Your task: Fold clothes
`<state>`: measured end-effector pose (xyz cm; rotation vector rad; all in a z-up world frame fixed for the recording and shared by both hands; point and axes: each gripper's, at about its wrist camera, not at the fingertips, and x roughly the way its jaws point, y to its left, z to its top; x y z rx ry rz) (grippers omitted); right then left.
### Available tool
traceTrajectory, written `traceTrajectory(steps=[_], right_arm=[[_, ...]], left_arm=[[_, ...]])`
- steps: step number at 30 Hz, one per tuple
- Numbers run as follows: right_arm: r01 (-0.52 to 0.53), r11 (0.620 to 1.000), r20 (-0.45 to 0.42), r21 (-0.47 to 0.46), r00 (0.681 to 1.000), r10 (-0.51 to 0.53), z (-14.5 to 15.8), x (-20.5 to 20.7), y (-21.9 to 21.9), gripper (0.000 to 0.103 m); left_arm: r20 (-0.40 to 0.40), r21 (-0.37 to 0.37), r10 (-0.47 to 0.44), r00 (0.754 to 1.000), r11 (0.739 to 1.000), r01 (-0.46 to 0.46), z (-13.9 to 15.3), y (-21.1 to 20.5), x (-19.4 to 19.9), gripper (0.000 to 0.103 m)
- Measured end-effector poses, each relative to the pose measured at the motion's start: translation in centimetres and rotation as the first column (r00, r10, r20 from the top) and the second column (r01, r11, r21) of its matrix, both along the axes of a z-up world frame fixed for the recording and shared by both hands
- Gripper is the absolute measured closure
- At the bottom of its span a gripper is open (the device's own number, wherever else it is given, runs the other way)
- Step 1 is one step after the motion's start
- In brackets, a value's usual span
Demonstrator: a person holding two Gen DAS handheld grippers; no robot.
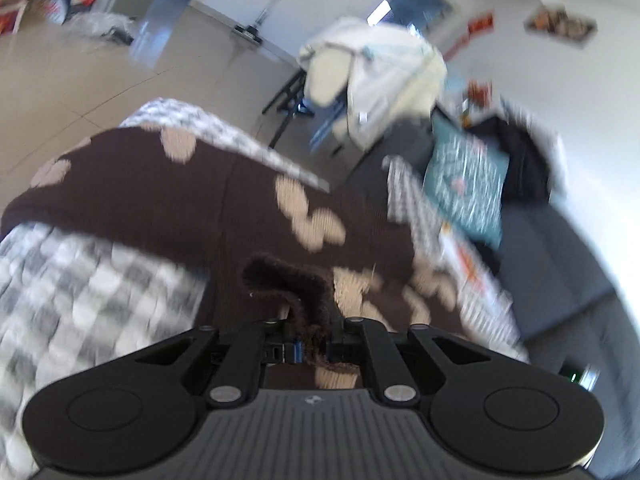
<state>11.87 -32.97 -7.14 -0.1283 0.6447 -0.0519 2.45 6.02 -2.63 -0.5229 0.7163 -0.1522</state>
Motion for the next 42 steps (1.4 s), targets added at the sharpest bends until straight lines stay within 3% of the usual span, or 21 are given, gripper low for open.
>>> traceTrajectory(steps=[2,4,6,8,12,19,20,23,25,26,28,29,30,32,33,35,36,37,39,40,42], right_arm=[[-0.012,1.000,-0.001,-0.002,1.000,0.012,-0.1,0.2,-0.2,0.035],[-0.041,0.999,-0.017,0.008,0.999,0.041,0.2,0.0,-0.5,0.034],[-0.075,0.997,-0.049,0.017,0.996,0.075,0.8,-0.5,-0.8,0.034],[-0.088,0.996,-0.085,0.004,0.993,0.088,1.4,-0.7,-1.3,0.035],[-0.056,0.998,-0.051,0.022,0.997,0.057,3.6,-2.4,-3.3,0.035],[-0.157,0.987,0.022,0.048,0.988,0.156,4.8,-2.7,1.1,0.037],[-0.178,0.983,0.023,0.038,0.984,0.178,4.7,-2.5,2.0,0.037],[-0.233,0.972,0.020,0.013,0.972,0.233,4.3,-2.6,4.2,0.037],[-0.275,0.961,-0.016,-0.011,0.961,0.275,3.4,-2.4,5.7,0.037],[-0.285,0.958,-0.043,-0.029,0.958,0.284,2.8,-2.3,6.2,0.037],[-0.284,0.957,-0.060,-0.054,0.958,0.281,2.1,-2.1,6.6,0.037],[-0.282,0.958,-0.058,-0.051,0.958,0.279,2.1,-2.1,6.5,0.037],[-0.273,0.961,-0.057,-0.035,0.961,0.271,2.2,-2.0,6.3,0.037],[-0.250,0.968,-0.047,-0.010,0.967,0.249,2.6,-1.8,5.9,0.036],[-0.240,0.971,-0.046,-0.006,0.970,0.240,2.6,-1.7,5.9,0.036],[-0.222,0.975,-0.046,-0.002,0.974,0.221,2.7,-1.5,5.9,0.036],[-0.217,0.976,-0.046,-0.004,0.975,0.217,2.7,-1.4,6.0,0.036],[-0.214,0.977,-0.046,-0.006,0.976,0.214,2.6,-1.3,6.2,0.036],[-0.209,0.978,-0.045,-0.010,0.977,0.208,2.6,-1.2,6.4,0.036],[-0.206,0.978,-0.042,-0.014,0.978,0.205,2.7,-1.1,6.6,0.036],[-0.202,0.979,-0.038,-0.014,0.979,0.202,2.8,-1.0,7.0,0.036]], left_arm=[[-0.053,0.109,-0.049,0.997,0.992,0.055,-2.0,-1.7,-0.7,0.094],[-0.022,0.159,-0.070,0.997,0.985,0.072,-2.8,-2.1,-1.7,0.093],[0.040,0.328,-0.154,0.987,0.935,0.133,-2.4,-3.7,-2.8,0.088],[0.047,0.376,-0.180,0.983,0.915,0.150,-2.1,-3.8,-3.5,0.080],[0.063,0.337,-0.144,0.988,0.934,0.115,-0.7,-1.6,-3.7,0.072],[0.122,0.237,-0.108,0.987,0.969,0.077,0.9,-0.6,-2.9,0.071],[0.124,0.235,-0.112,0.986,0.969,0.081,0.9,-0.8,-2.7,0.071],[0.014,0.304,-0.054,0.998,0.952,0.047,-0.6,-1.5,-1.2,0.070],[0.024,0.295,-0.034,0.999,0.955,0.025,-1.1,-1.4,-1.3,0.072],[0.024,0.339,-0.042,0.999,0.940,0.031,-0.7,-1.9,-1.5,0.072],[0.040,0.311,-0.030,0.999,0.950,0.016,0.1,-1.5,-1.9,0.070],[0.047,0.296,-0.024,0.999,0.955,0.009,0.5,-1.3,-2.1,0.063],[0.053,0.249,0.009,0.999,0.968,-0.021,0.8,-0.4,-2.2,0.049],[0.059,0.153,0.082,0.995,0.984,-0.090,1.1,1.6,-2.1,0.039],[0.050,0.054,0.146,0.988,0.987,-0.149,1.3,3.7,-1.9,0.038],[0.014,-0.059,0.225,0.974,0.973,-0.224,1.1,6.3,-1.8,0.033],[-0.034,-0.150,0.298,0.954,0.942,-0.300,0.8,8.7,-1.8,0.030],[-0.058,-0.187,0.328,0.943,0.924,-0.333,0.7,9.8,-1.9,0.030],[-0.165,-0.293,0.404,0.900,0.851,-0.436,-0.2,13.6,-1.7,0.029],[-0.202,-0.318,0.425,0.882,0.823,-0.470,-0.6,14.8,-1.6,0.029],[-0.288,-0.385,0.465,0.837,0.744,-0.546,-2.0,17.6,-1.4,0.029]])
